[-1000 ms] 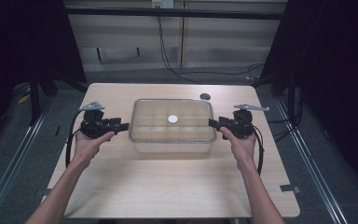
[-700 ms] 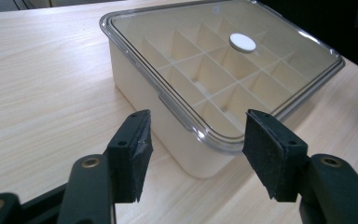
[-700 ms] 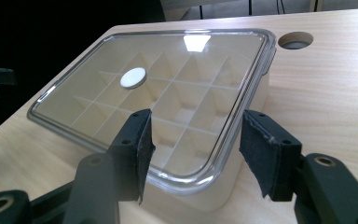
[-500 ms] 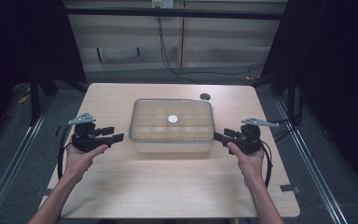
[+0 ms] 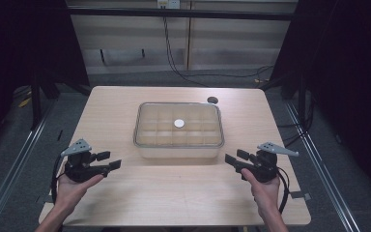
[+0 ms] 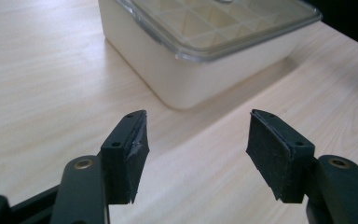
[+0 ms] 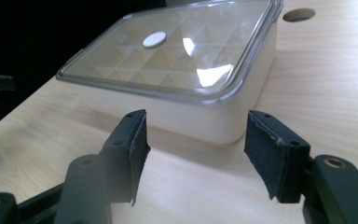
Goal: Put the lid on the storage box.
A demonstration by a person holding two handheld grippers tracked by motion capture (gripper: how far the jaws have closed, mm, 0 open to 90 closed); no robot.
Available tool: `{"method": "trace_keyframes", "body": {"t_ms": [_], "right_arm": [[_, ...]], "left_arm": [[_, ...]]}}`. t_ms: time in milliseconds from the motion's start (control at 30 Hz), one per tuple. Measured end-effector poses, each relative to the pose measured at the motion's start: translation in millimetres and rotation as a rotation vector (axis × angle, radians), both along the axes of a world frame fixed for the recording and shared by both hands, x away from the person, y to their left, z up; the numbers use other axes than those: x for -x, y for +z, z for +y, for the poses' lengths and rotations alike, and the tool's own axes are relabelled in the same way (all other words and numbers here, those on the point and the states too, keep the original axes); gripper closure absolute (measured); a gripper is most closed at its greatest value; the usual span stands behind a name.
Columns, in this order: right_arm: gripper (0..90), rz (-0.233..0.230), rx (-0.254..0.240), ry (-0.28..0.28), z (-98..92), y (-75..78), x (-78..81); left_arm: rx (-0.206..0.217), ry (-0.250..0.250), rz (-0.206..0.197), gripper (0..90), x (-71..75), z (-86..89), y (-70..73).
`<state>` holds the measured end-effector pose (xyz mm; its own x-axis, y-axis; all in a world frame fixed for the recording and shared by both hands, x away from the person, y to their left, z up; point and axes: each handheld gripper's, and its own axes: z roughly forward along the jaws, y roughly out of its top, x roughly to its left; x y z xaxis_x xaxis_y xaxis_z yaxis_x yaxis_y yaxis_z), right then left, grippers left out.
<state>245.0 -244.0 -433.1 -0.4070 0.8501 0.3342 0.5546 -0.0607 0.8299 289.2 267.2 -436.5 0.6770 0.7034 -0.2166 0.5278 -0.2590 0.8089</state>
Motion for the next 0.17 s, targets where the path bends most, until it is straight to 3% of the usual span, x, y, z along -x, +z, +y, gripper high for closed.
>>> {"method": "trace_keyframes", "body": {"t_ms": [167], "right_arm": [[37.8, -0.005, -0.008, 0.001, -5.8, -5.2, 11.0]], "left_arm": [[-0.005, -0.018, 0.017, 37.3, 14.9, 4.0, -11.4]]}}
